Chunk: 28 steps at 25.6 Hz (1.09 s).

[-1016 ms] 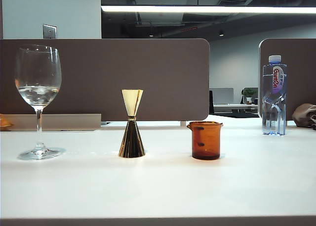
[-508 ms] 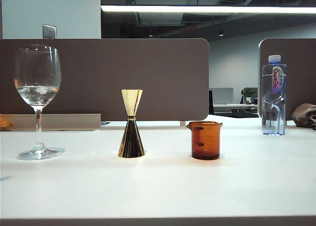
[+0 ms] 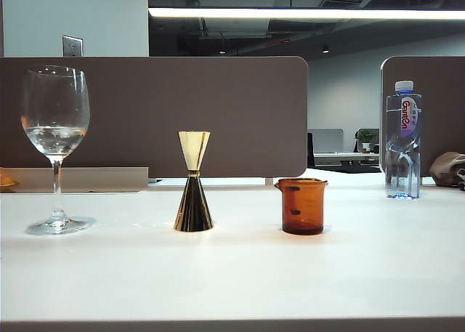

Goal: Pick up the small amber measuring cup and pour the water in it into the jigger, then pick up the jigger and pour the water in it into the wine glass.

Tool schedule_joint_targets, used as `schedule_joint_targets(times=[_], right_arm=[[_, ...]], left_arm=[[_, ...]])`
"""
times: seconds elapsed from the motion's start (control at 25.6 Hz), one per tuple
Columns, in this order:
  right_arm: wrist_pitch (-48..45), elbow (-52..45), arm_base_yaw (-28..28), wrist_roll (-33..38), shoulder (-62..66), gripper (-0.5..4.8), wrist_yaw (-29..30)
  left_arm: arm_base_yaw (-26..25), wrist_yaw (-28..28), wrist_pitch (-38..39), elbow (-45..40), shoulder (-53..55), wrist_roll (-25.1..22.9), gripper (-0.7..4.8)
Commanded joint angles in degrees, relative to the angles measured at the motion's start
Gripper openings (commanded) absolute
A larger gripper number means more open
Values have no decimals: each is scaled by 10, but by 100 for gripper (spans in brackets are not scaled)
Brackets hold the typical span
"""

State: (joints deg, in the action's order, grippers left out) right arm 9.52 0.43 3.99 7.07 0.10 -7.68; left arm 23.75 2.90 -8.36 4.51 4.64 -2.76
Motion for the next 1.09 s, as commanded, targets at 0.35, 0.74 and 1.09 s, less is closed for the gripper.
schedule_joint_targets(times=[0.35, 0.74, 1.09], right_arm=[[-7, -4, 0, 0, 0, -4, -1], [-7, -4, 0, 0, 0, -4, -1], [-7, -4, 0, 0, 0, -4, -1]], left_arm=[[-44, 87, 6, -41, -43, 62, -2], [-77, -52, 127, -41, -43, 65, -2], [-182, -115, 180, -41, -43, 66, -2]])
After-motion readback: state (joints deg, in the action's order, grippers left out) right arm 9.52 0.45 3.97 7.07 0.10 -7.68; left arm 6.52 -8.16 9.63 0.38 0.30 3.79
